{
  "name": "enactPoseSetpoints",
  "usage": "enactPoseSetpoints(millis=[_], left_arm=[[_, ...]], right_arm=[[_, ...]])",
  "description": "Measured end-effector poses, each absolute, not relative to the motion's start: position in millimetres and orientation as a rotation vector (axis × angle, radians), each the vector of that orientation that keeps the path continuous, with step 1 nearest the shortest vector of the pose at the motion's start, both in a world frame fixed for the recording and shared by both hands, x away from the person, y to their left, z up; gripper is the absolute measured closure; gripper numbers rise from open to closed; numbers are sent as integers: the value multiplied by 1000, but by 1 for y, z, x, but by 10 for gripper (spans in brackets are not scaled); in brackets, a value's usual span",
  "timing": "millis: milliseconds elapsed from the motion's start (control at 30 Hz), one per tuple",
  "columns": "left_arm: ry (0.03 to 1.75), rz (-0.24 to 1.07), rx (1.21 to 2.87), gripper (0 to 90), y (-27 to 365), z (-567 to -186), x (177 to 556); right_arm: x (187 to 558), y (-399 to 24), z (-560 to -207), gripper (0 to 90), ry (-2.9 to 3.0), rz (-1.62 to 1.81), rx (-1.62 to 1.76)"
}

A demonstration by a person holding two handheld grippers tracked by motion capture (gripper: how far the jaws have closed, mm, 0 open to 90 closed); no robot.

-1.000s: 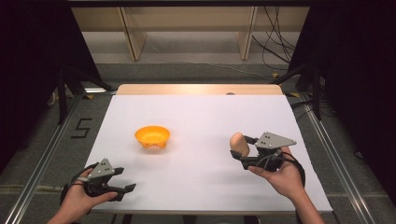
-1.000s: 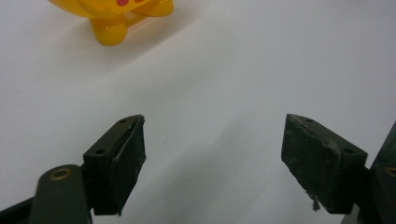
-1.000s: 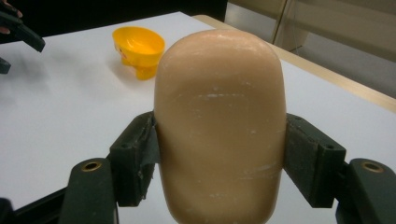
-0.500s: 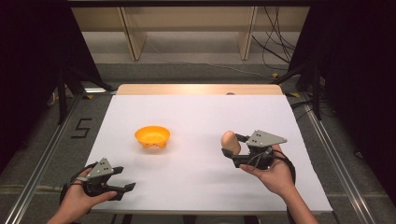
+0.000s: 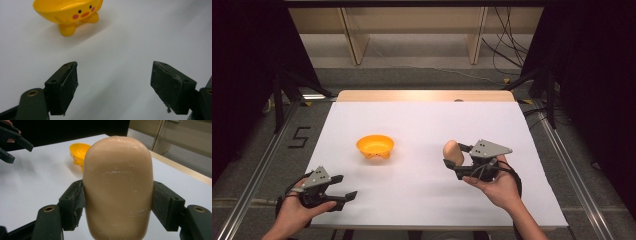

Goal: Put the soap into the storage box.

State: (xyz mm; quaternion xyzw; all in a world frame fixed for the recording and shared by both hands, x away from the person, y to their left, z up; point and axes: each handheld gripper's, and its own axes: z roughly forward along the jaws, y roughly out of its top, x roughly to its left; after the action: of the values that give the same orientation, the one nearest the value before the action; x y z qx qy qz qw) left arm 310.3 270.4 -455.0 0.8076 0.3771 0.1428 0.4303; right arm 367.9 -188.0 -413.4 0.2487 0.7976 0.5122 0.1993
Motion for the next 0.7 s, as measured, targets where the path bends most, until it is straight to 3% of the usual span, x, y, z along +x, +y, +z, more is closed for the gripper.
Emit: enactPoseSetpoints(millis=[300,700], left_arm=[[892,389,1935,234,244,-413,323],[772,337,1918,252,186,-376,335]], right_arm=[[366,-172,-411,335,2222,1438,695],[367,-152,-415,335,2242,1439,628]])
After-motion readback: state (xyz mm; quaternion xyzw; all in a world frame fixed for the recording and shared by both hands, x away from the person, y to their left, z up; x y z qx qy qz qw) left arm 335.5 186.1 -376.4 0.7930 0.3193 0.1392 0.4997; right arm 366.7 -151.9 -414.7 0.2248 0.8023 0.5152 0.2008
